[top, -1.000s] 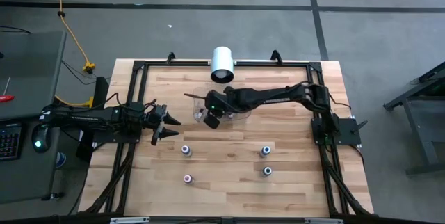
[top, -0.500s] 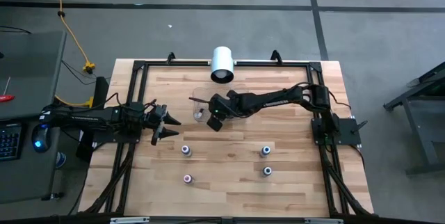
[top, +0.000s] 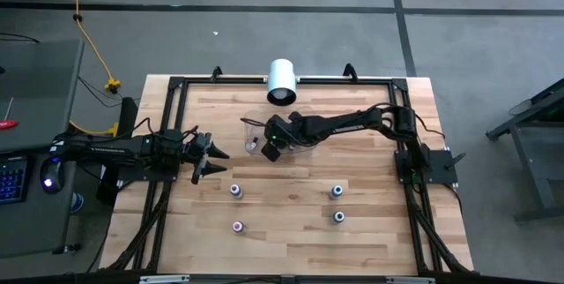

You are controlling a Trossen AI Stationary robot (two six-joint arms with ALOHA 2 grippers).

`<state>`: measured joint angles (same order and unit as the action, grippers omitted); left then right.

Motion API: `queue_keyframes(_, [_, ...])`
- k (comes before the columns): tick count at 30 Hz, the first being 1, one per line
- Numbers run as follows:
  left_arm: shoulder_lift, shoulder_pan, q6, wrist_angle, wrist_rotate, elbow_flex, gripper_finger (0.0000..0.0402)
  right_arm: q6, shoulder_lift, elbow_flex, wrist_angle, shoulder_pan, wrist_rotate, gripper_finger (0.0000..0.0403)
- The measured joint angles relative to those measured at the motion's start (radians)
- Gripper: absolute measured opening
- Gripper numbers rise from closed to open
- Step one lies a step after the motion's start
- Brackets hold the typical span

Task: Pick & Place food coloring
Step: Put the small blue food coloring bottle into the transparent bin

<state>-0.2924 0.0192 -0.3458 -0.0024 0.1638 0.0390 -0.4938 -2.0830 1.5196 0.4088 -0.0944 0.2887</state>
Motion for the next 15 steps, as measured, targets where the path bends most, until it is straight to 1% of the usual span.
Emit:
queue_keyframes(8, [0.0,0.0,0.0,0.0,0.0,0.0,0.0234,0.0,-0.008,-0.005,-0.014,-0.002,-0.003,0.0047])
queue_keyframes(15, [0.0,0.0,0.0,0.0,0.0,0.0,0.0234,-0.004,-0.008,-0.027,-0.03,-0.002,-0.01,0.0053])
